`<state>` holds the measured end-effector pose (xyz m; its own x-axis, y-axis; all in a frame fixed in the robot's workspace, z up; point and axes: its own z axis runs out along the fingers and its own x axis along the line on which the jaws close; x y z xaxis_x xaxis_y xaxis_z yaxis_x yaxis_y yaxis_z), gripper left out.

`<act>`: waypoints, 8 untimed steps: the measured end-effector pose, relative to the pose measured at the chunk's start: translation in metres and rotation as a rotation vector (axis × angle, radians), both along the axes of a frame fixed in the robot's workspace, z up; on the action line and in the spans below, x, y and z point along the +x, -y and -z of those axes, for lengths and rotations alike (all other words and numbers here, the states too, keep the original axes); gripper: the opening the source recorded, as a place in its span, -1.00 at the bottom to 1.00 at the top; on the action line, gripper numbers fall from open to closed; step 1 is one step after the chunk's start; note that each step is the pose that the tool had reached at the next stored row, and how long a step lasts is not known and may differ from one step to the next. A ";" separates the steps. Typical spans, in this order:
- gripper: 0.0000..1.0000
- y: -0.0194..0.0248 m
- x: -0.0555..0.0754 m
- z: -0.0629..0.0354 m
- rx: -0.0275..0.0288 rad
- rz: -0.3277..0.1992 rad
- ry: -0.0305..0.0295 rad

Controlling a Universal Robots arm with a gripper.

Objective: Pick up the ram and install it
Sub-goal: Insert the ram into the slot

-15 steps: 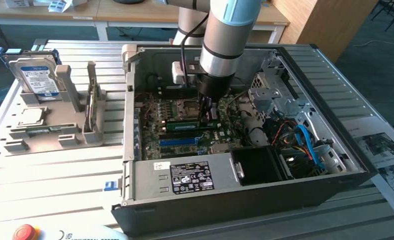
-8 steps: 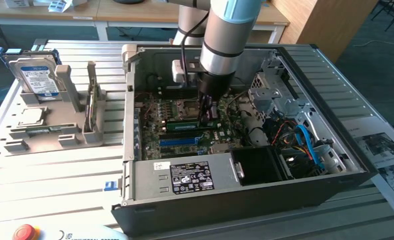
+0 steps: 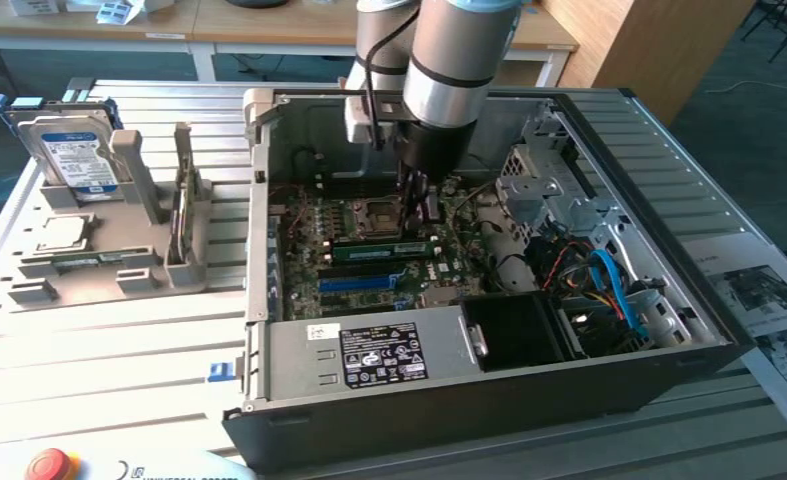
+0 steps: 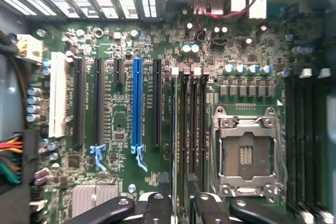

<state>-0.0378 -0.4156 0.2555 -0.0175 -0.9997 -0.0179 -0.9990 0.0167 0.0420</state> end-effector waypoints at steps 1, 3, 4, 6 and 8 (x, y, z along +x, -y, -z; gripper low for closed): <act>-0.51 0.0000 0.000 -0.0037 -0.0001 0.000 -0.0001; -0.51 0.0000 0.000 -0.0106 -0.0001 0.000 0.0000; -0.51 0.0000 0.000 -0.0141 0.0000 0.000 0.0000; -0.51 0.0000 0.000 -0.0210 -0.0001 0.000 -0.0001; -0.51 0.0000 0.000 -0.0274 0.0000 0.000 0.0000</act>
